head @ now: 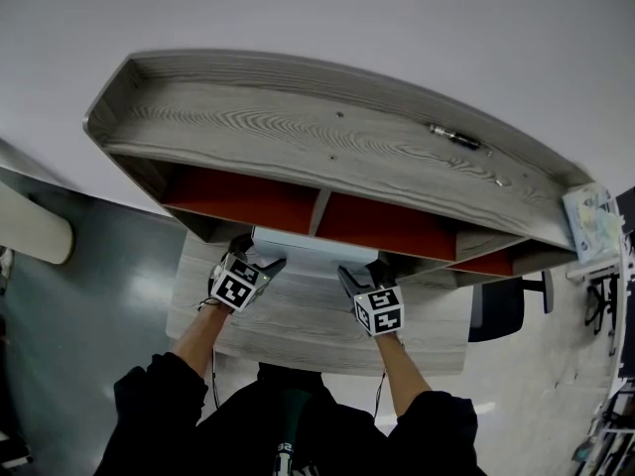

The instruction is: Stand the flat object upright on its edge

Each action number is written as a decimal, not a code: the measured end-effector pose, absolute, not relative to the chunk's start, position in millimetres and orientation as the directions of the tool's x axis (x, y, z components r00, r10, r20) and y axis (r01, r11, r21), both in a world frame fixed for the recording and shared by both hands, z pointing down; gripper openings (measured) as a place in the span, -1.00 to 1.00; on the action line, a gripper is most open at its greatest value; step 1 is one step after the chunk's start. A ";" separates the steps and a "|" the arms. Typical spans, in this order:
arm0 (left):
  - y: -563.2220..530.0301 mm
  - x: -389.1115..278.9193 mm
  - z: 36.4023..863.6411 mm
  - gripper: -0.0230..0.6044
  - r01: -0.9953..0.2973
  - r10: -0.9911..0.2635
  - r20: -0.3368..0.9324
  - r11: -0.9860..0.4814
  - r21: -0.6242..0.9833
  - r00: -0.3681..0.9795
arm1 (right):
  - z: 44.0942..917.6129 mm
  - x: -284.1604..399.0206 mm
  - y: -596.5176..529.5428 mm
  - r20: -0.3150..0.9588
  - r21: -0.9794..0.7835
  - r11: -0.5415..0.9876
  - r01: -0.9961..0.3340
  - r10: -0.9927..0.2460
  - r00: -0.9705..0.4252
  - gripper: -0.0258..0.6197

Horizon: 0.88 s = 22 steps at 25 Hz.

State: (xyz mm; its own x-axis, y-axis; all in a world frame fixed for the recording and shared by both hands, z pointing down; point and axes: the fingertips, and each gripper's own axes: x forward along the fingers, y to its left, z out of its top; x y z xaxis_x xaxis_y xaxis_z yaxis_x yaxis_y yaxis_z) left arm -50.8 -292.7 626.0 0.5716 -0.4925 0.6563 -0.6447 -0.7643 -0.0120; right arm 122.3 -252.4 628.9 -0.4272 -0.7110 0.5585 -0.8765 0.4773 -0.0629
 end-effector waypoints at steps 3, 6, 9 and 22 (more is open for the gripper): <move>-293.5 -50.5 626.7 0.17 -0.646 -0.494 0.657 -0.763 -0.013 0.570 | 628.4 123.4 -254.4 0.551 -0.058 0.478 -0.877 -0.717 -0.427 -0.11; -292.5 -52.6 629.3 0.17 -0.644 -0.492 0.662 -0.764 -0.017 0.566 | 628.1 122.8 -254.0 0.543 -0.051 0.484 -0.873 -0.721 -0.431 -0.11; -292.3 -52.1 628.6 0.18 -0.644 -0.492 0.658 -0.765 -0.014 0.570 | 628.5 122.2 -253.3 0.537 -0.056 0.485 -0.873 -0.722 -0.436 -0.11; -287.7 -59.3 626.4 0.18 -0.683 -0.494 0.645 -0.728 0.059 0.583 | 631.4 125.1 -248.1 0.549 -0.091 0.448 -0.889 -0.723 -0.420 -0.11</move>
State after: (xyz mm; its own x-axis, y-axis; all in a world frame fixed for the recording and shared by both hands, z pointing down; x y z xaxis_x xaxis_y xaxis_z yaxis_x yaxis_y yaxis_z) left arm -59.3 -287.7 626.4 0.5828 -0.4943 0.6449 -0.6829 -0.7281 0.0590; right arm 125.1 -248.1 631.4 -0.4200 -0.7228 0.5488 -0.8894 0.4480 -0.0907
